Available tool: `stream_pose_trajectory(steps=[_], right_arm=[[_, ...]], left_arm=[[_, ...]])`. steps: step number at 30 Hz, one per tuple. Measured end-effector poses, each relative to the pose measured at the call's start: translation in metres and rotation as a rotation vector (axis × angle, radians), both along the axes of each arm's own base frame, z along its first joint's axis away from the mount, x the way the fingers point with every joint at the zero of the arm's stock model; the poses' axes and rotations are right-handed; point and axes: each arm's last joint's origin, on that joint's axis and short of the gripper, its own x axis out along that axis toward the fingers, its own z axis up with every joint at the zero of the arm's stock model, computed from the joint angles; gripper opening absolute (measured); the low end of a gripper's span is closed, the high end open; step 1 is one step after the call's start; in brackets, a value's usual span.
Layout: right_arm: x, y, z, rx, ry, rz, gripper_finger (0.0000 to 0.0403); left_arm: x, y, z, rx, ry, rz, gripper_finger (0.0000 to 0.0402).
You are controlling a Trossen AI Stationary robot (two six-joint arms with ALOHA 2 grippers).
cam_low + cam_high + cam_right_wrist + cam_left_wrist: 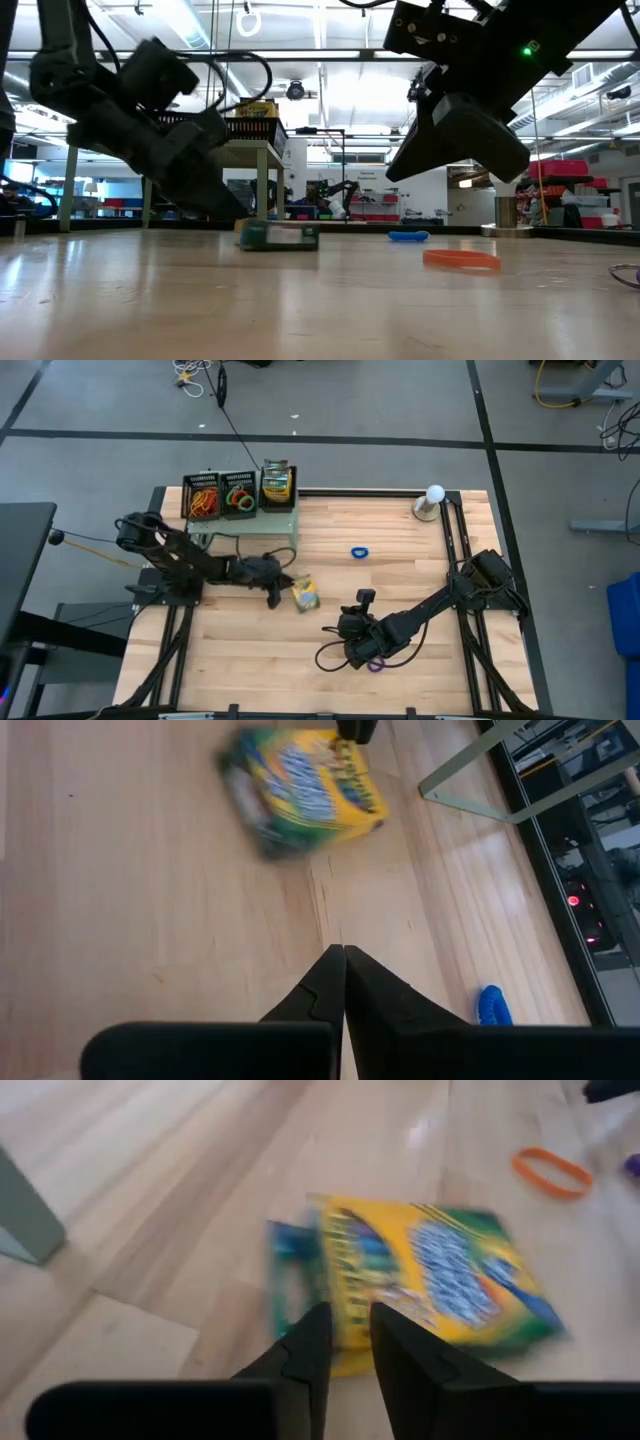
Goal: Pick & Place Office Desk Supplies
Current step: Put the crayon box into the right black bin on the shelf
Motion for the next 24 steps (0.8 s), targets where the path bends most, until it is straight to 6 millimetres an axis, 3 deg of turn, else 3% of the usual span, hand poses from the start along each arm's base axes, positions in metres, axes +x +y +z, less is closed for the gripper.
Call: stream_pose_trajectory(steps=[5,11,17,24], right_arm=[[0.0,0.0,0.0,0.0,0.0,0.0,0.0008],[0.0,0.0,0.0,0.002,-0.002,0.0,0.001],[0.0,0.0,0.0,0.003,-0.001,0.001,0.0011],[0.0,0.0,0.0,0.007,0.001,0.003,0.0011]], left_arm=[[0.002,-0.022,0.003,0.073,-0.017,0.074,0.0104],[0.016,-0.034,0.014,0.094,-0.052,0.029,0.0163],[0.036,-0.025,0.024,0.227,0.122,-0.008,0.0214],[0.047,-0.007,0.031,0.172,0.204,-0.072,0.0199]])
